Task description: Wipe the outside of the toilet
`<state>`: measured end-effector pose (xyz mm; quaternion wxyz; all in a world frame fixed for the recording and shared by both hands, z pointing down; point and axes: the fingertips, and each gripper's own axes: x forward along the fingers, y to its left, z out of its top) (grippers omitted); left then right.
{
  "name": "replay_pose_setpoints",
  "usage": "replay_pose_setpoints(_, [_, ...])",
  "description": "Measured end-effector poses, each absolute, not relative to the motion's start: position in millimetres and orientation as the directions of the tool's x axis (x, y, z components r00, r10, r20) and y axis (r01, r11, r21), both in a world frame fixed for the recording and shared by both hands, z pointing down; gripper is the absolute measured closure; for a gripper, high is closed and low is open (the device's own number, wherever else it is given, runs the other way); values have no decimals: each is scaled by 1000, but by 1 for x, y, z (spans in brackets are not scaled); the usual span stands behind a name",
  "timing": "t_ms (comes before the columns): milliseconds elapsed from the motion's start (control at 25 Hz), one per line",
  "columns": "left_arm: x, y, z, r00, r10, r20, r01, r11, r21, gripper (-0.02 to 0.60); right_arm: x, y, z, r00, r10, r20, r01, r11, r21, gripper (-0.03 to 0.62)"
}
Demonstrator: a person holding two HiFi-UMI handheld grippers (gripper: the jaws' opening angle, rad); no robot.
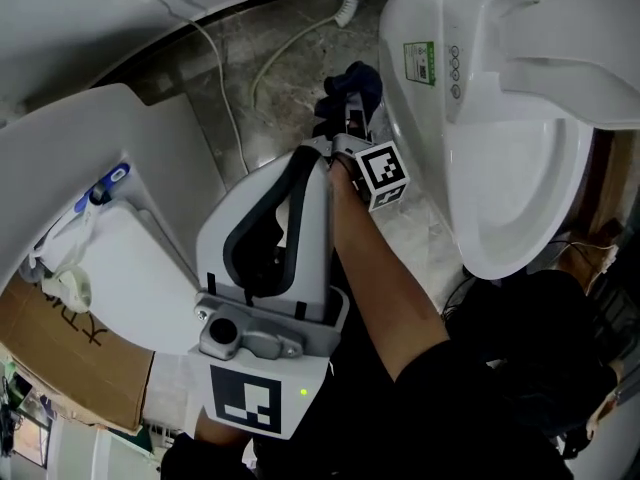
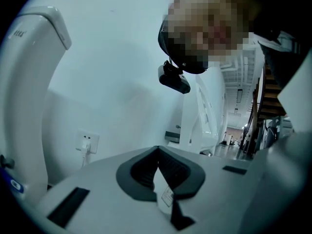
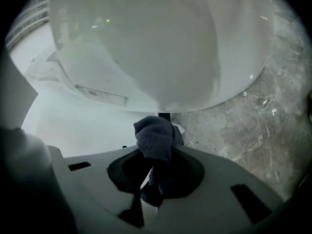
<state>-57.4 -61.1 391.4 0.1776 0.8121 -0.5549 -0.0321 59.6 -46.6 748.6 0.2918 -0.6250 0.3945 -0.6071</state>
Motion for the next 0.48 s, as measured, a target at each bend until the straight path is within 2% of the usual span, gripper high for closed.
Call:
replay_pose_setpoints(280, [-67, -61, 348, 370, -920, 127, -891, -313, 328, 570, 52, -46, 656, -93, -890, 446, -204, -422, -883, 539])
replay_pose_setpoints(480, [-71, -63, 327, 362, -924, 125, -893, -305, 332, 571, 60, -45, 607, -39, -911, 410, -119, -403, -907, 539])
